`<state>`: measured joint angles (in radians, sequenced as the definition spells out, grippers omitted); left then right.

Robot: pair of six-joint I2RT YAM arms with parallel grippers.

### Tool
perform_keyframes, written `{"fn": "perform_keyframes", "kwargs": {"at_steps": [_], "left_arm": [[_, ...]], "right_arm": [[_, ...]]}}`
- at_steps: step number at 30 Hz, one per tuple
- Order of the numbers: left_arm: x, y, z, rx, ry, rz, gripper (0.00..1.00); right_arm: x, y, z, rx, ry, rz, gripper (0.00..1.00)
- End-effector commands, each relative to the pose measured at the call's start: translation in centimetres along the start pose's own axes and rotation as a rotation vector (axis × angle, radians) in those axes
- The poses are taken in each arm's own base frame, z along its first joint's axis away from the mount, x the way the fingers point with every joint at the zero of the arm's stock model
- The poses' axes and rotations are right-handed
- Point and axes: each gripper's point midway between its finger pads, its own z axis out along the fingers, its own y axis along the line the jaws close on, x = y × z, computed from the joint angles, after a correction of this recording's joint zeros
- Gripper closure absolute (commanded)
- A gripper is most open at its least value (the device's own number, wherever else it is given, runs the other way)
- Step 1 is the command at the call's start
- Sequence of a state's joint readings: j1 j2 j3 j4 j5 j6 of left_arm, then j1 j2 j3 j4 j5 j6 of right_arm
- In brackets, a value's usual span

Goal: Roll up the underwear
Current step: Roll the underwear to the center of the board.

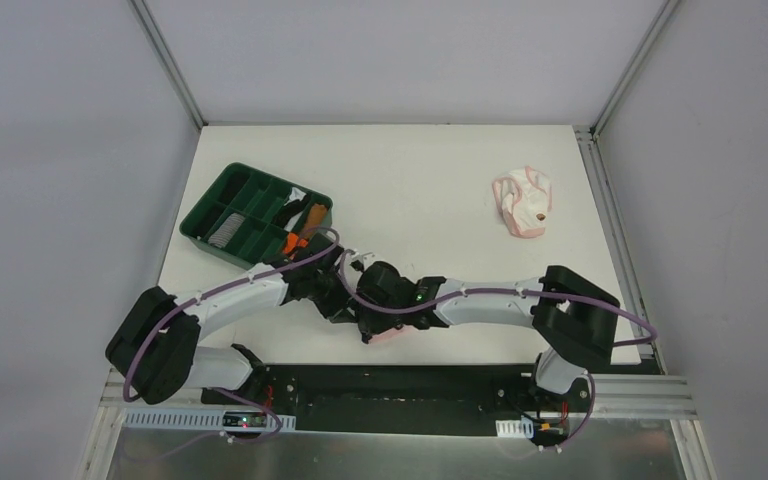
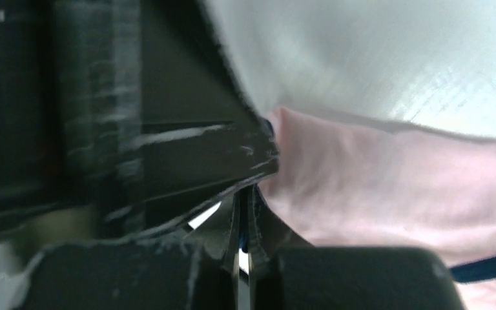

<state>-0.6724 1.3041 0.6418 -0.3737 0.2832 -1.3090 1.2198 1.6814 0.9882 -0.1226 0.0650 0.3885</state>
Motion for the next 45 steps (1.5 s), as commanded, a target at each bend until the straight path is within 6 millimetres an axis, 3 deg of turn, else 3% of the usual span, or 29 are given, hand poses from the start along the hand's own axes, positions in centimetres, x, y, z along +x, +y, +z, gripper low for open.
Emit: {"fn": "perform_keyframes", "kwargs": {"at_steps": [1, 4, 7, 15, 27, 45], "left_arm": [[-0.1, -2.1, -2.1, 0.088, -0.037, 0.012, 0.70], [-0.3, -2.5, -2.6, 0.102, -0.050, 0.015, 0.62], [-0.4, -2.8, -2.8, 0.110, -0.055, 0.023, 0.60], [-0.3, -2.7, -2.3, 0.091, -0.038, 0.031, 0.66], [-0.4, -3.2, -2.3, 0.091, -0.036, 0.044, 0.69], [0.0, -4.4, -2.1, 0.094, 0.005, 0.099, 0.70]], "right_arm": [[-0.4, -0.2, -0.1, -0.110, 0.005, 0.217, 1.00], [-0.6, -0.5, -0.3, -0.157, -0.010, 0.290, 1.00], [-0.9, -1.0, -0.7, -0.181, -0.032, 0.344, 1.00], [-1.1, -2.2, -2.1, -0.251, -0.074, 0.472, 1.00], [-2.8, -1.8, -5.1, -0.306, -0.137, 0.498, 1.00], [-0.7, -5.8, -3.4, -0.373, -0.124, 0.863, 1.00]]}}
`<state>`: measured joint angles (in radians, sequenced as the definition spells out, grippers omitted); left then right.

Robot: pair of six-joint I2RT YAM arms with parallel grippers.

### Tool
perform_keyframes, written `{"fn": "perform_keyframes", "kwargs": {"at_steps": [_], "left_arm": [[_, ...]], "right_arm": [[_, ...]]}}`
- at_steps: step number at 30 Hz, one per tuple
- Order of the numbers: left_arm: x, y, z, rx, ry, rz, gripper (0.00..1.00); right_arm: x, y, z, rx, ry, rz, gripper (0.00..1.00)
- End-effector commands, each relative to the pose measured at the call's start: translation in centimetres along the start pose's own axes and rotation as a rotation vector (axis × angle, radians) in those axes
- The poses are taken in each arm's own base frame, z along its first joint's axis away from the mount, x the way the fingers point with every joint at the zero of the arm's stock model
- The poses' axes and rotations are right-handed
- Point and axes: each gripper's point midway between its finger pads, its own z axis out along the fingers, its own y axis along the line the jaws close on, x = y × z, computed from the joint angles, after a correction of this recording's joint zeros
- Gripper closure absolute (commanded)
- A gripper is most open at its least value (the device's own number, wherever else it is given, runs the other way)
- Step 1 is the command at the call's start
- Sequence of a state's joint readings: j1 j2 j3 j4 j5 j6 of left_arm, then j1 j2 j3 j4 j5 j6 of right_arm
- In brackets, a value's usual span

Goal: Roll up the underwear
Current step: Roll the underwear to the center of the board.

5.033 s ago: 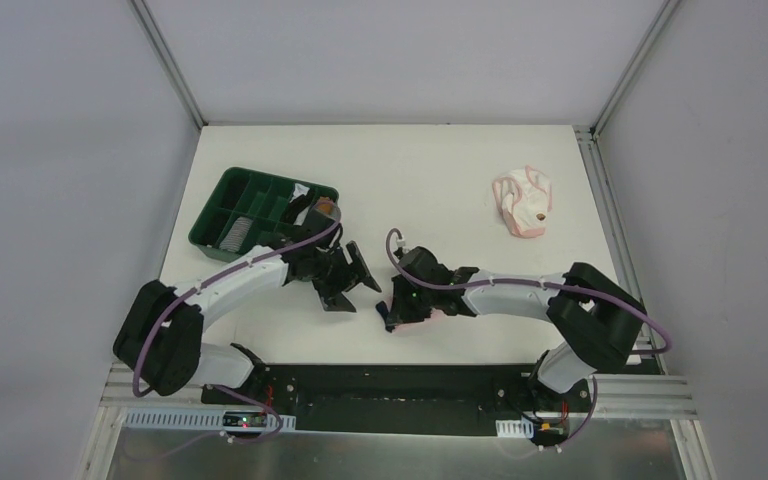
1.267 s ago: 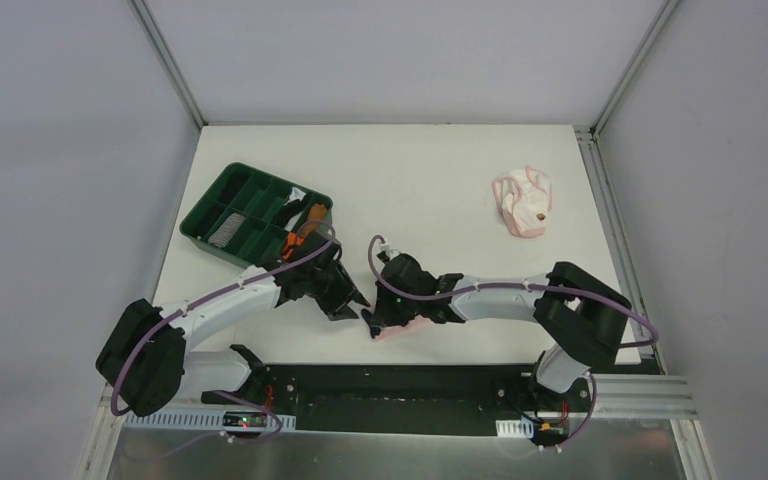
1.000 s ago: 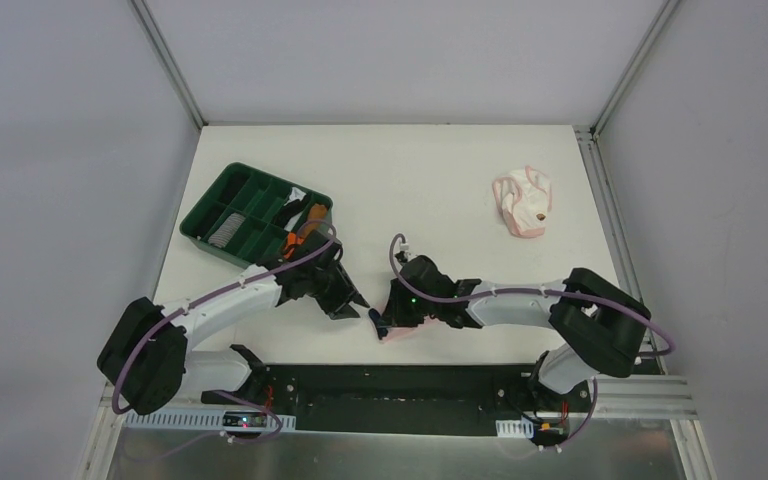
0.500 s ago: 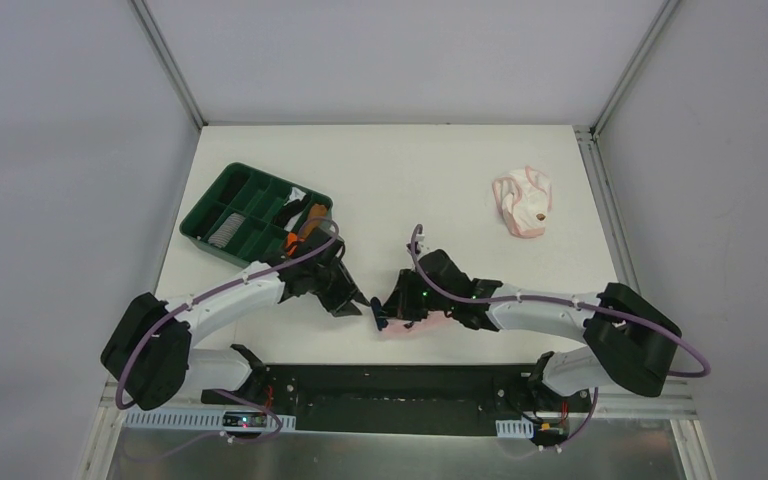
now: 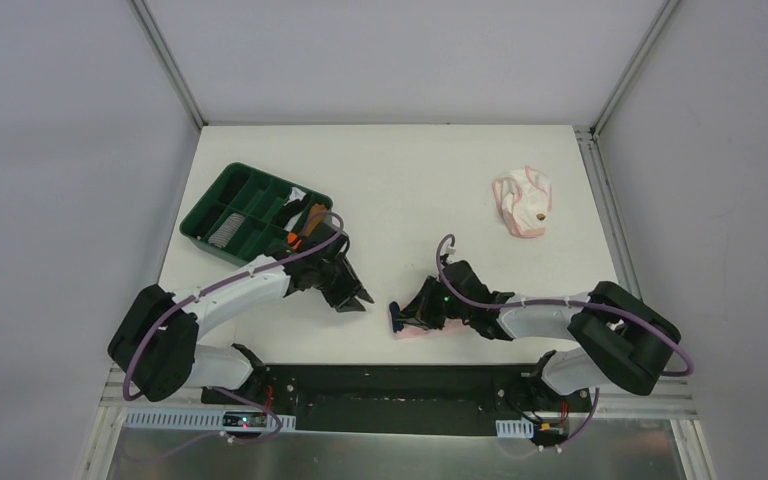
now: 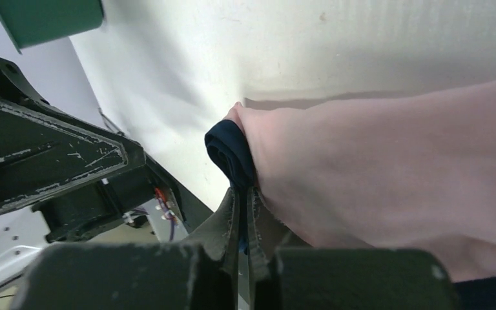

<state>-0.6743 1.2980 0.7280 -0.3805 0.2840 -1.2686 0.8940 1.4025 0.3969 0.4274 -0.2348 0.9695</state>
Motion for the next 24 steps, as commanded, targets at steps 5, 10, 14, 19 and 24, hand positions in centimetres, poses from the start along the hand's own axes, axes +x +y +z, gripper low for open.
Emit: {"fn": "perform_keyframes", "kwargs": {"at_steps": [5, 10, 14, 19, 24], "left_arm": [[1.3, -2.0, 0.2, 0.015, 0.090, 0.111, 0.69], [2.5, -3.4, 1.4, 0.014, 0.165, 0.186, 0.68], [2.8, -4.4, 2.6, 0.028, 0.193, 0.194, 0.76], [3.1, -5.2, 4.2, 0.031, 0.233, 0.203, 0.85], [3.5, -5.0, 5.7, 0.000, 0.266, 0.220, 0.82]], "right_arm": [[-0.7, 1.4, 0.1, -0.120, 0.001, 0.110, 1.00], [-0.6, 0.7, -0.1, -0.118, 0.000, 0.110, 1.00], [-0.2, 0.3, -0.2, -0.117, 0.021, 0.099, 1.00], [0.0, 0.0, -0.2, -0.115, 0.034, 0.095, 1.00], [0.1, -0.3, -0.3, -0.111, 0.036, 0.094, 1.00]]}}
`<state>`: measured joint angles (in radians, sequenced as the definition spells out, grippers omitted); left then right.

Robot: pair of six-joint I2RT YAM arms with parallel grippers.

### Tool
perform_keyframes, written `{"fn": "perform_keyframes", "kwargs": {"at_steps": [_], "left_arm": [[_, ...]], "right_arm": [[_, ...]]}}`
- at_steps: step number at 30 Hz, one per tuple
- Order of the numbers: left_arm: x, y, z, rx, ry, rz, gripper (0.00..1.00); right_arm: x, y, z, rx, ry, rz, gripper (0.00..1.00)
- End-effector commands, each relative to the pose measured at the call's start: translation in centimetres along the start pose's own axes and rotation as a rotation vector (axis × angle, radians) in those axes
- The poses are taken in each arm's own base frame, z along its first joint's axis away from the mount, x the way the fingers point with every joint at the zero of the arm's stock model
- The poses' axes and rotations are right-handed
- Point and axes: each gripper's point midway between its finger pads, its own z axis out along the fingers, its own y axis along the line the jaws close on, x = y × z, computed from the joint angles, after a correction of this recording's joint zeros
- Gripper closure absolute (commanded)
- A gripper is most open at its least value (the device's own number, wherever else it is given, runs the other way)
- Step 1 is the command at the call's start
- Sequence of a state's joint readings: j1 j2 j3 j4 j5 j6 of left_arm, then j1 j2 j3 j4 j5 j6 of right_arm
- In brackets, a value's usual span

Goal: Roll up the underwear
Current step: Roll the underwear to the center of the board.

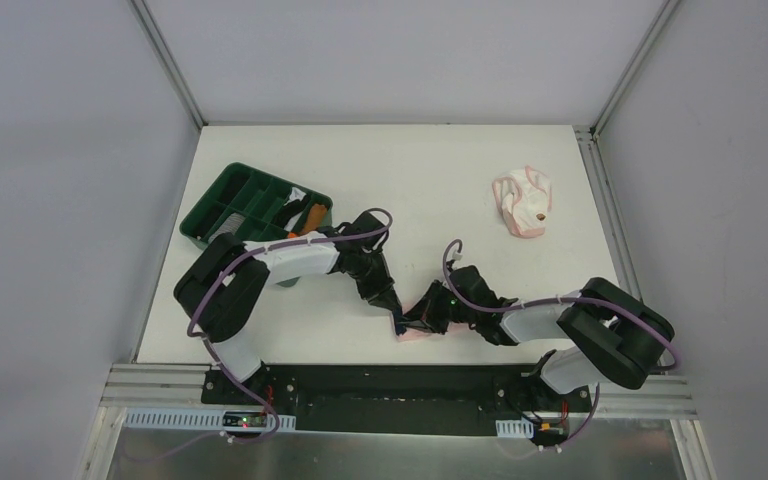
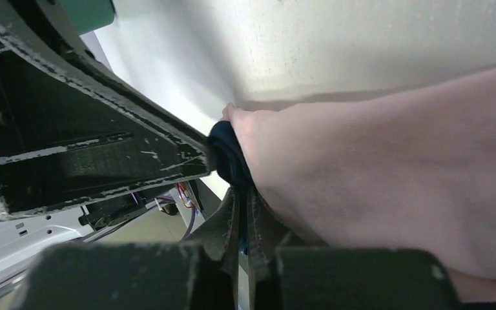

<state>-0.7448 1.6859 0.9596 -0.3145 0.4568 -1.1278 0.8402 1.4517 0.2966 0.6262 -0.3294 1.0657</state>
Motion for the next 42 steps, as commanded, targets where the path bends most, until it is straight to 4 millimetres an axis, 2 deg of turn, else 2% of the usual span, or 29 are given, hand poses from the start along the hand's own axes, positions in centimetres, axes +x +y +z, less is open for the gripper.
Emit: {"fn": "perform_keyframes", "kwargs": {"at_steps": [1, 10, 15, 16, 17, 19, 20, 22, 24, 29, 30, 32, 35, 40, 42], "left_arm": [[0.5, -1.1, 0.6, 0.019, 0.035, 0.055, 0.81], [0.6, 1.2, 1.4, -0.040, 0.027, 0.071, 0.73], [0.5, 3.0, 2.8, -0.112, 0.021, 0.053, 0.76], [0.5, 3.2, 3.1, -0.123, 0.025, 0.049, 0.77], [0.6, 3.5, 3.3, -0.136, 0.033, 0.047, 0.77], [0.8, 3.8, 3.7, -0.157, 0.041, 0.049, 0.78], [0.8, 3.9, 3.9, -0.166, 0.042, 0.051, 0.78], [1.0, 4.0, 4.0, -0.178, 0.047, 0.053, 0.78], [1.1, 4.2, 4.0, -0.190, 0.050, 0.058, 0.79], [1.3, 4.3, 4.1, -0.200, 0.058, 0.064, 0.79], [1.4, 4.3, 4.1, -0.200, 0.060, 0.066, 0.79], [1.4, 4.3, 4.2, -0.202, 0.061, 0.064, 0.79], [1.5, 4.4, 4.3, -0.206, 0.067, 0.062, 0.79], [1.6, 4.6, 4.4, -0.209, 0.073, 0.061, 0.79], [1.6, 4.6, 4.3, -0.208, 0.072, 0.061, 0.79]], "right_arm": [[0.0, 0.7, -0.1, -0.042, 0.004, -0.019, 1.00], [-0.1, 0.6, -0.2, -0.040, -0.004, -0.017, 1.00], [-0.1, 0.7, -0.3, -0.019, 0.000, -0.037, 1.00], [-0.2, 0.9, -0.4, -0.010, -0.004, -0.044, 0.97], [-0.4, 1.1, -0.5, -0.003, -0.012, -0.055, 0.88], [-0.9, 1.4, -1.0, 0.026, -0.047, -0.083, 0.63], [-1.1, 1.7, -1.4, 0.037, -0.068, -0.101, 0.55], [-0.9, 2.2, -2.3, 0.072, -0.076, -0.127, 0.50], [-1.8, 2.1, -3.2, 0.141, -0.147, -0.212, 0.47], [-1.6, 2.9, -4.9, 0.231, -0.232, -0.336, 0.51], [-1.5, 3.0, -5.2, 0.245, -0.244, -0.358, 0.55], [-0.8, 3.4, -5.3, 0.256, -0.244, -0.405, 0.71], [0.3, 3.4, -4.5, 0.294, -0.213, -0.462, 0.88], [1.5, 3.8, -2.5, 0.300, -0.153, -0.491, 0.97], [1.5, 3.7, -1.7, 0.303, -0.148, -0.489, 0.98]]}}
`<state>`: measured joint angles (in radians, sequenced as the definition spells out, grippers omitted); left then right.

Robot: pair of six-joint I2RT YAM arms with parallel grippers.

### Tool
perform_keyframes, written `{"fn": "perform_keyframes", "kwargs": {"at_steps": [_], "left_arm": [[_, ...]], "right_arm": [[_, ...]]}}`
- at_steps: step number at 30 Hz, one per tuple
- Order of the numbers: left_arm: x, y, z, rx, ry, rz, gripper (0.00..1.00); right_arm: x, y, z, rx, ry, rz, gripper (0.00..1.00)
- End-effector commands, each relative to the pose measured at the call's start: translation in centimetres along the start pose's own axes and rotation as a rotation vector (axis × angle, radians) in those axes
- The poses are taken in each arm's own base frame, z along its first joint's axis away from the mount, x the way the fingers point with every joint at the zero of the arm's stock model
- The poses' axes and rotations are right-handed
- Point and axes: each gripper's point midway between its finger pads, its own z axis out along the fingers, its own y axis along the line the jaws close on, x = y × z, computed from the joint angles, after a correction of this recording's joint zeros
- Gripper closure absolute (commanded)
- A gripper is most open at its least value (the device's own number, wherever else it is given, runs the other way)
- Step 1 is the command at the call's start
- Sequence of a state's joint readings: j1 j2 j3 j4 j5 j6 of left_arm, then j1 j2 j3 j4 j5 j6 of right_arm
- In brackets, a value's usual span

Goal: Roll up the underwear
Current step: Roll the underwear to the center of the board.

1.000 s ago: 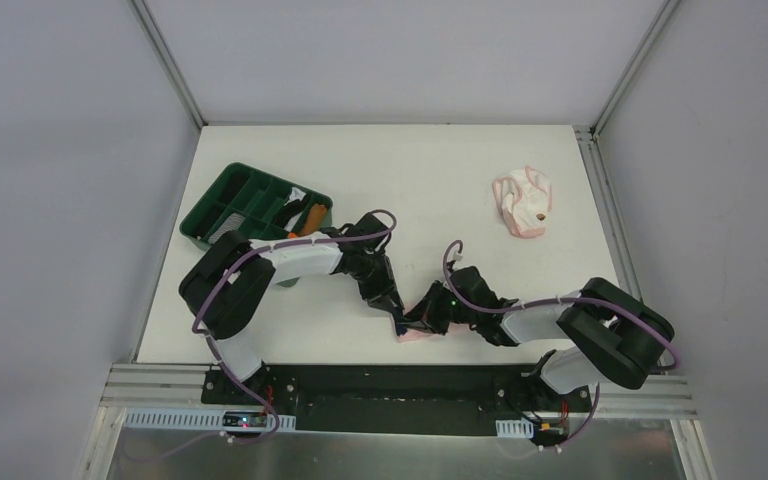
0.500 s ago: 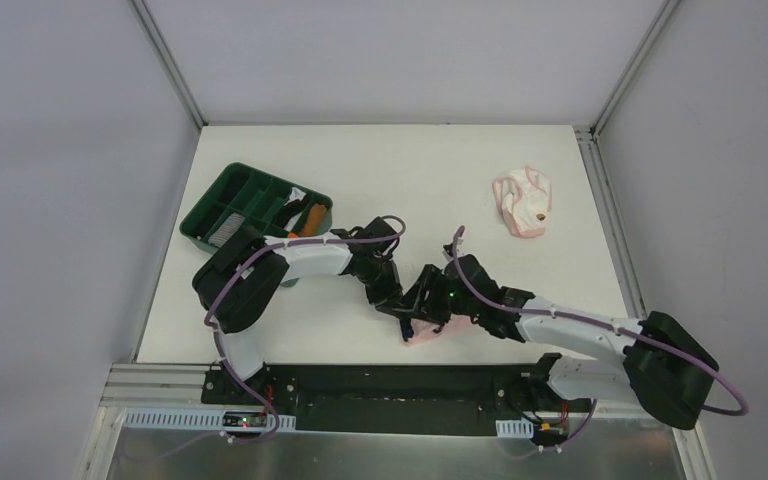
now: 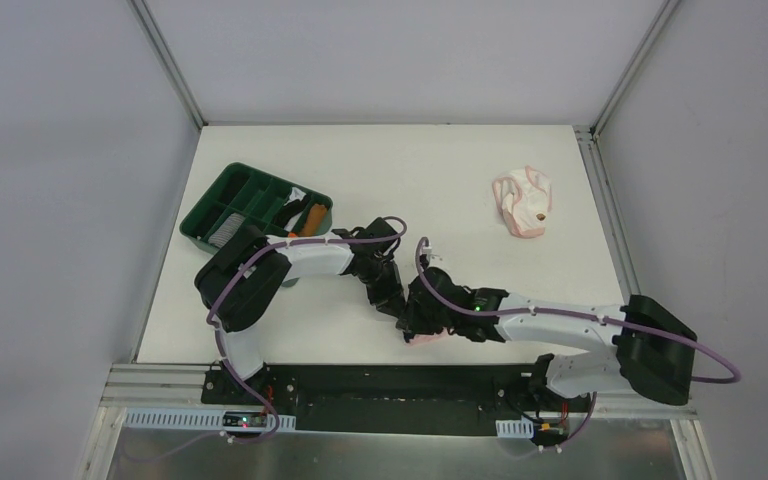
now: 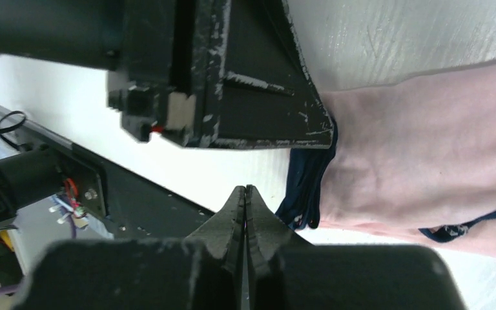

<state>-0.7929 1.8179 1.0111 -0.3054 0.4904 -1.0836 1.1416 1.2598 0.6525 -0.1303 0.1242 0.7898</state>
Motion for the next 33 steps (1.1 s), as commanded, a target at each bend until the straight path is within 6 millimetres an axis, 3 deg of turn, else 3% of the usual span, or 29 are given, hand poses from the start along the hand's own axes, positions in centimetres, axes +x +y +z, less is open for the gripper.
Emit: {"fn": "perform_keyframes", "kwargs": {"at_steps": [1, 6, 10, 17, 21, 33], "left_arm": [[0.5, 4.1, 1.5, -0.157, -0.005, -0.001, 0.79], [0.5, 4.2, 1.5, -0.158, -0.006, -0.001, 0.79], [0.5, 4.3, 1.5, -0.160, -0.009, -0.006, 0.80], [0.3, 4.1, 1.3, -0.159, -0.027, -0.001, 0.79], [0.3, 4.4, 1.4, -0.166, -0.025, -0.003, 0.79], [0.5, 5.4, 2.0, -0.192, -0.008, 0.007, 0.79]], "right_arm": [[-0.6, 0.7, 1.0, 0.020, -0.013, -0.032, 0.98], [-1.0, -2.5, 1.7, 0.177, -0.050, -0.016, 1.00], [0.0, -4.8, 1.7, 0.257, -0.032, 0.001, 1.00], [0.3, -6.1, 1.4, 0.273, -0.045, 0.021, 1.00], [0.1, -5.2, 0.8, 0.259, -0.052, -0.031, 0.89], [-1.7, -1.0, -2.0, 0.207, -0.243, -0.207, 0.82]]}}
